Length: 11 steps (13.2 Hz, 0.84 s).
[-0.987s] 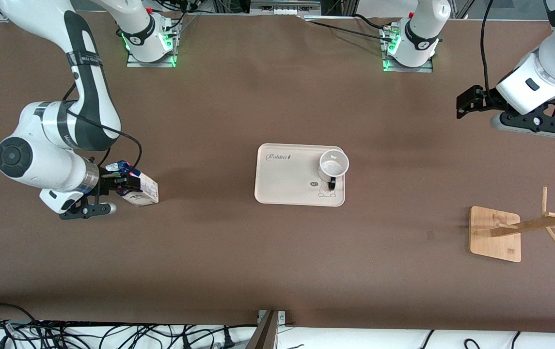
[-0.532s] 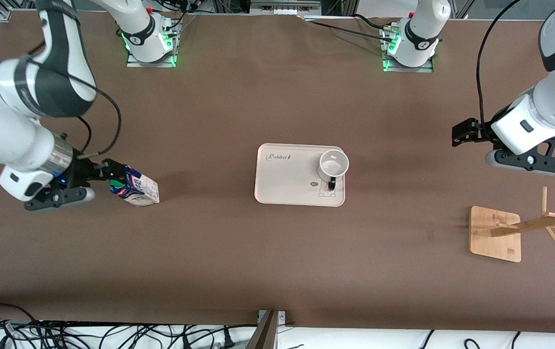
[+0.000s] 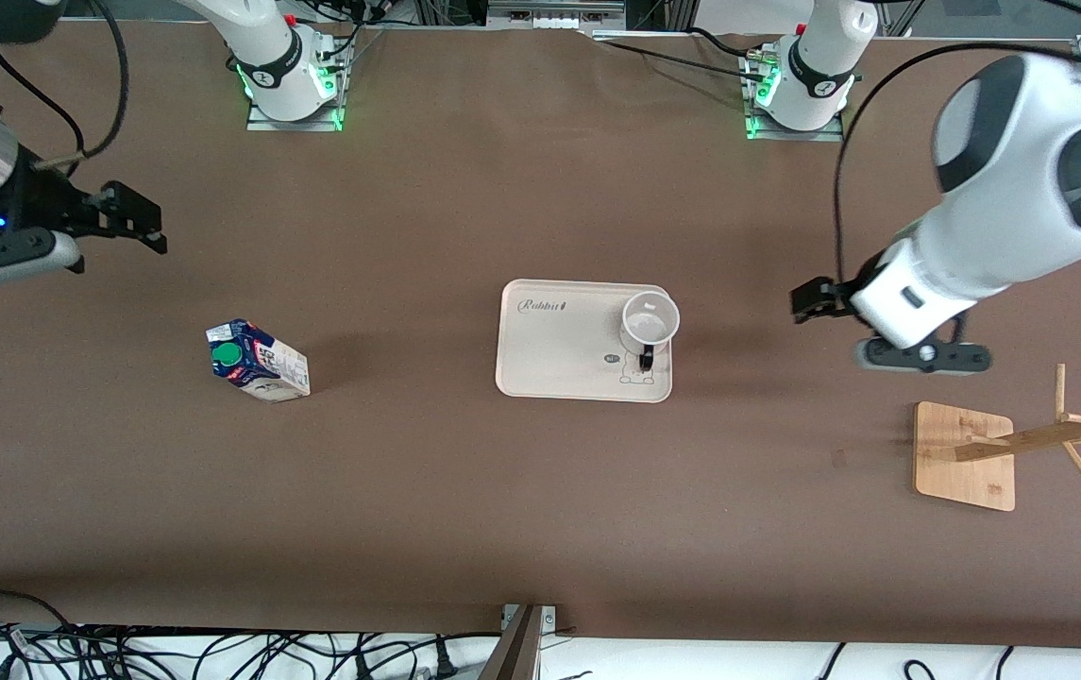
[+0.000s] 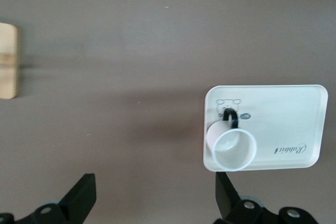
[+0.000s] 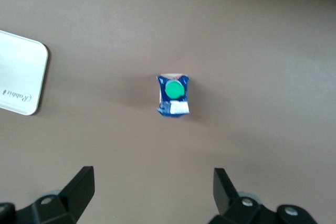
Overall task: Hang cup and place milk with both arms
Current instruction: 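Reach the left gripper to the white mug and grasp its rim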
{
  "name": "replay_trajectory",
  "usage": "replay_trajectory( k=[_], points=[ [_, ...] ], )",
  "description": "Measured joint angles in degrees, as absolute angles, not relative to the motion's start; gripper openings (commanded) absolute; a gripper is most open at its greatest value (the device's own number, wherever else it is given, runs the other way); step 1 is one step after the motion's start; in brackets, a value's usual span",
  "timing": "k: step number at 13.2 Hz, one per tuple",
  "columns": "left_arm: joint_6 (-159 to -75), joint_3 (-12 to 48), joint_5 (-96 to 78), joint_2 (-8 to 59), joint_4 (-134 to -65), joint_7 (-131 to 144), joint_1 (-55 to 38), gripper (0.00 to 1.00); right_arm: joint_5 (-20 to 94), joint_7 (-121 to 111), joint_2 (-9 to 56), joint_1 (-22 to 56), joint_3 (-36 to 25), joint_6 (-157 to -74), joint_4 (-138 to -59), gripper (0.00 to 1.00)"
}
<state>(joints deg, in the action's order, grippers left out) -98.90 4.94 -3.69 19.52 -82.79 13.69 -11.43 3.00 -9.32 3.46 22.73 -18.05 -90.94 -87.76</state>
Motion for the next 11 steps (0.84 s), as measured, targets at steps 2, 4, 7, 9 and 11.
replay_trajectory(
  k=[2, 4, 7, 9, 11],
  points=[
    [-100.9, 5.1, -3.7, 22.6, -82.8, 15.2, -15.7, 1.0, 1.4, -9.3, 0.9, 22.7, -18.1, -91.6, -91.4, 1.0],
    [-101.0, 5.1, -3.5, 24.3, -83.6, 15.6, -19.0, 1.0, 0.9, -9.3, -0.7, 22.0, -17.9, -93.0, -94.8, 1.0],
    [-105.1, 5.3, -3.3, 25.3, -88.6, 15.5, -20.6, 0.98, 0.1, -9.4, -1.0, 12.9, -9.0, -94.2, -96.3, 1.0],
    [-110.7, 6.8, -3.3, 25.6, -93.7, 15.5, -21.0, 0.88, -0.1, -9.4, -1.0, 5.9, -2.3, -94.5, -96.3, 1.0],
    [-117.6, 8.0, -3.3, 25.9, -97.7, 15.6, -21.7, 0.68, -1.0, -9.4, -1.0, 4.1, -0.8, -94.8, -96.3, 1.0]
  ],
)
